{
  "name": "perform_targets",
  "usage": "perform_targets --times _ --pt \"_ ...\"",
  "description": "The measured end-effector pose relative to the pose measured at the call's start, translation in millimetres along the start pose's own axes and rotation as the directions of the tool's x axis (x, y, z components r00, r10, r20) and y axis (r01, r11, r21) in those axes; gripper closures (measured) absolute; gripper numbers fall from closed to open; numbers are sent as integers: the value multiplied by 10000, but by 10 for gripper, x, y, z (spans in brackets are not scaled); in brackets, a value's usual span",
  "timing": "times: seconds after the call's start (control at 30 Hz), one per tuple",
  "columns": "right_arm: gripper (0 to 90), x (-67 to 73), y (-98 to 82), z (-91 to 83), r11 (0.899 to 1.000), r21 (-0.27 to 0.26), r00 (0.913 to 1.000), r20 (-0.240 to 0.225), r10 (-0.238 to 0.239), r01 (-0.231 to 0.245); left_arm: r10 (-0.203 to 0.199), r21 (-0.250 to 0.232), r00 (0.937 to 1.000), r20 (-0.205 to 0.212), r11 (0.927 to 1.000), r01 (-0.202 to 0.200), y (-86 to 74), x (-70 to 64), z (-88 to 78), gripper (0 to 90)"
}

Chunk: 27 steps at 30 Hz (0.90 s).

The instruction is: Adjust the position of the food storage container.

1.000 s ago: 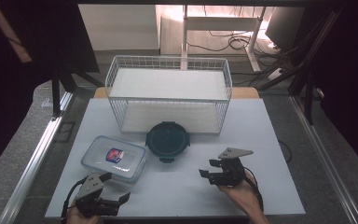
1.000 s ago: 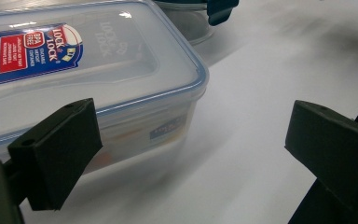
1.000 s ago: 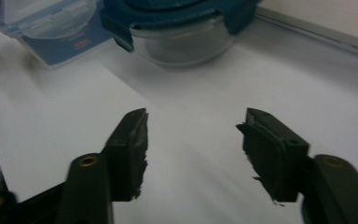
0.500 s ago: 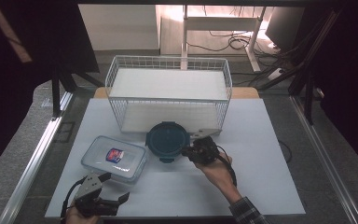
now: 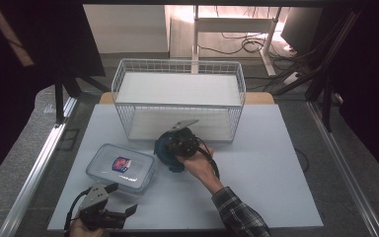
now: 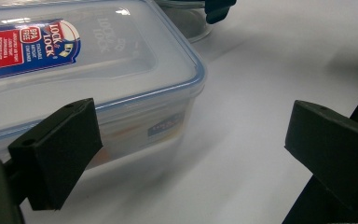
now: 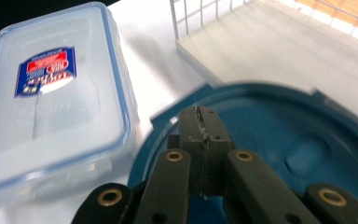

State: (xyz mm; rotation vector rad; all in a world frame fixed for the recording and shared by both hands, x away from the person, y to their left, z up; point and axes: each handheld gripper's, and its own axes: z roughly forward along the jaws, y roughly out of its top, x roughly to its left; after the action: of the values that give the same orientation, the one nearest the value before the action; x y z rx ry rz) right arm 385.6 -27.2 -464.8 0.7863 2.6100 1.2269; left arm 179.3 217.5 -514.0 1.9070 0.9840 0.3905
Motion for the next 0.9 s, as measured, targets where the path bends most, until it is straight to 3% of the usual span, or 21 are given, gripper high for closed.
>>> perform_targets --times 0.17,0.3,0.57,0.77,0.9 --pt "892 45 136 179 9993 60 9992 108 -377 376 -84 -85 10000 40 9999 84 -1 13 -19 30" --pt "892 64 202 296 9993 103 9993 103 -365 364 -149 -90 9999 79 9998 150 -5 25 -22 31" --pt "893 137 276 555 9925 1023 9974 190 -693 670 -212 -56 9997 131 9998 213 -10 33 -21 31" --pt "898 101 285 561 9922 1214 9996 -5 -280 279 -263 -96 9996 122 9996 264 -14 40 -38 31" --pt "899 109 289 533 9874 1498 9971 485 -580 501 -344 -117 9993 135 9993 345 -20 49 -43 32"
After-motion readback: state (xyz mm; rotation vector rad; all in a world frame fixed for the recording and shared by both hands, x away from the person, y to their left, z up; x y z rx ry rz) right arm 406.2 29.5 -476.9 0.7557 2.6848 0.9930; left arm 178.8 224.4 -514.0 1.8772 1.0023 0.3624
